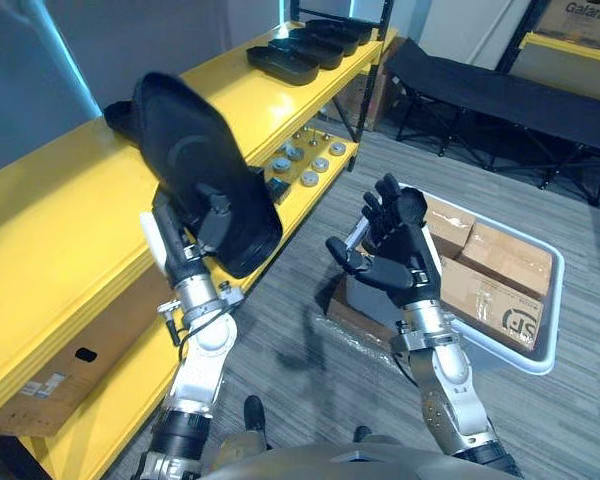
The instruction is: Walk over and take three plastic housings, then place them on the shelf
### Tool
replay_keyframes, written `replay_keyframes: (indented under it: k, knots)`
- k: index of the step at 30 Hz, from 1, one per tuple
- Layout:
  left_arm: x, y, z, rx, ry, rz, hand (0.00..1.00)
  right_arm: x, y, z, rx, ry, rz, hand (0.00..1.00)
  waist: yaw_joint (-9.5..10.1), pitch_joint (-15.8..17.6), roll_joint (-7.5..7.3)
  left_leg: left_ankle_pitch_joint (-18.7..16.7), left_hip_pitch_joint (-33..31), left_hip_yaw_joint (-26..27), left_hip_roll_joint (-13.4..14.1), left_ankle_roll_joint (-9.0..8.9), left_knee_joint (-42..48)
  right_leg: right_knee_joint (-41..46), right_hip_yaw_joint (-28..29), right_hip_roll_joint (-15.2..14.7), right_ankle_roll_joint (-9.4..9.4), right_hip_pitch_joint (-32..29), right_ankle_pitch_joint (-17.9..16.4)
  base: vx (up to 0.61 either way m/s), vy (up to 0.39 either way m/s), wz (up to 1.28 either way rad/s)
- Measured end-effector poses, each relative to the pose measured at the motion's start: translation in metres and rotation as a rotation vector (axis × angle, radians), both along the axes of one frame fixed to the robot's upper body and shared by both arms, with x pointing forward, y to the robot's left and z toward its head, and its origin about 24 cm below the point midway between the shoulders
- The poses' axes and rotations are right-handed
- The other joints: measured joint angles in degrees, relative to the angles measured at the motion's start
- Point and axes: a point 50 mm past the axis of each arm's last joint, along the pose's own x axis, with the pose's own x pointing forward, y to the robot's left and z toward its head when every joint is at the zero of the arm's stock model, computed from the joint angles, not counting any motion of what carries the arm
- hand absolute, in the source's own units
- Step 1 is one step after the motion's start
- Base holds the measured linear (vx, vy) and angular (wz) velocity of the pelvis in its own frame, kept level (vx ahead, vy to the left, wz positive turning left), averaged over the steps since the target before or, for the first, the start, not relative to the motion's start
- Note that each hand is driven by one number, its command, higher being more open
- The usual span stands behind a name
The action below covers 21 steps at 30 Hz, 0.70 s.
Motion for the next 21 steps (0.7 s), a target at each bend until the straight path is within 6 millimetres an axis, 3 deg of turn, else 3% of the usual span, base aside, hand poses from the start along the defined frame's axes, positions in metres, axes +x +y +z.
replay_keyframes:
  k: [3, 6, 14, 17, 19, 21]
  knots:
    - [-0.014, 0.013, -0.005, -0.007, -0.006, 0.038, 0.00, -0.001, -0.009, -0.004, 0.034, 0.038, -0.025, 1.00, 0.15, -0.1, 0.32, 0.0, -0.2, -0.4, -0.1, -0.08, 0.0, 0.0, -0.1, 0.1, 0.05, -0.1, -0.1, 0.01, -0.004, 0.00]
    - [-0.031, 0.017, 0.002, -0.040, -0.033, 0.040, 0.00, -0.001, -0.009, -0.004, 0.036, 0.035, -0.025, 1.00, 0.78, -0.2, 0.53, 0.1, -1.4, -1.9, -0.2, -0.31, 0.0, 0.0, -1.5, 0.1, 0.10, -0.3, -0.3, 0.02, -0.008, 0.23]
    - [-0.074, 0.040, 0.035, -0.036, -0.162, 0.026, 0.00, 0.011, 0.007, 0.003, -0.030, 0.012, -0.038, 1.00, 6.89, -0.5, 1.44, 0.6, -3.0, -9.5, -1.6, -0.62, 0.0, 0.1, -9.4, 0.2, 0.12, 2.6, -2.4, 0.01, -0.023, 0.52]
    - [-0.085, 0.047, 0.038, -0.078, -0.188, 0.018, 0.00, 0.020, 0.008, 0.009, -0.031, -0.010, -0.044, 1.00, 8.18, -0.5, 1.41, 0.7, -3.1, -10.9, -1.8, -0.63, 0.0, 0.1, -11.8, 0.5, 0.00, 4.0, -3.1, 0.00, -0.038, 0.39]
    - [-0.086, 0.047, 0.036, -0.102, -0.179, -0.017, 0.00, 0.022, 0.008, 0.010, -0.027, -0.017, -0.043, 1.00, 8.08, -0.6, 1.41, 0.5, -3.9, -9.3, -1.6, -0.32, 0.1, 0.1, -13.9, 0.8, -0.01, 4.8, -3.3, 0.00, -0.039, 0.60]
    - [-0.083, 0.043, 0.036, -0.105, -0.170, -0.096, 0.00, 0.023, 0.004, 0.013, -0.034, -0.035, -0.040, 1.00, 6.95, -0.5, 1.35, -0.6, -5.6, -4.1, -0.7, 1.27, 0.3, 0.1, -18.7, 0.8, 0.54, 5.7, -3.0, 0.01, -0.019, 1.18]
